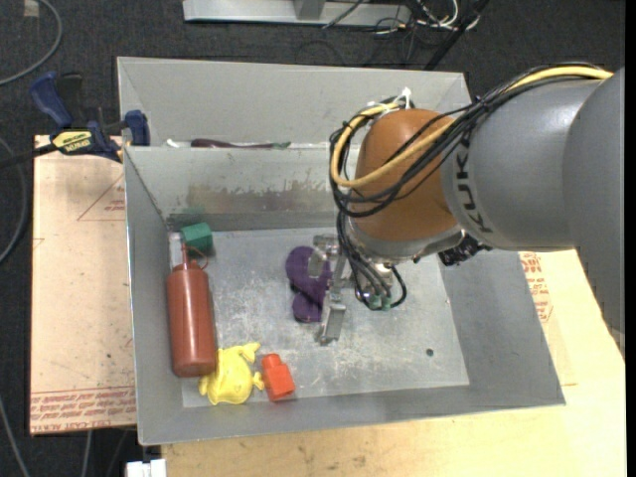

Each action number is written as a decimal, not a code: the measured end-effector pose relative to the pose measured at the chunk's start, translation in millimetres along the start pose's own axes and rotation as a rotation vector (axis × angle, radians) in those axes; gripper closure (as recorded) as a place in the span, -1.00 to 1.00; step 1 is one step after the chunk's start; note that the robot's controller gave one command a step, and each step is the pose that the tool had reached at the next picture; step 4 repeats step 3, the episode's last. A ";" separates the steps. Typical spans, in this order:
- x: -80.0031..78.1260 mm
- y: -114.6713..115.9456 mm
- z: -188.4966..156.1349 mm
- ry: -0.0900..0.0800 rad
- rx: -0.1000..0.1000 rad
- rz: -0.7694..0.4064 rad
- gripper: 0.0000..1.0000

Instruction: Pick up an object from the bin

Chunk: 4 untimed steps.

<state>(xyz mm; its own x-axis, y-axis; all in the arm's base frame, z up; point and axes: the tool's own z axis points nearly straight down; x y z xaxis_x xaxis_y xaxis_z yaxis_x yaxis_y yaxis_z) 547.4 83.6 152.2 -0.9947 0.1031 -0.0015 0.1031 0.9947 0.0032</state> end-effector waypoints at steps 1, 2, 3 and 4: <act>-17.7 5.9 80.7 -0.012 -0.002 -0.138 1.00; -17.7 5.9 80.7 -0.012 -0.002 -0.138 1.00; -16.1 11.9 -60.3 -0.016 -0.003 -0.163 1.00; -16.1 11.9 -60.3 -0.016 -0.003 -0.163 1.00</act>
Offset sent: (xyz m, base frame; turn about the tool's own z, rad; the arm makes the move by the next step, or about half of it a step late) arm 0.0000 0.0000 0.0000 0.0000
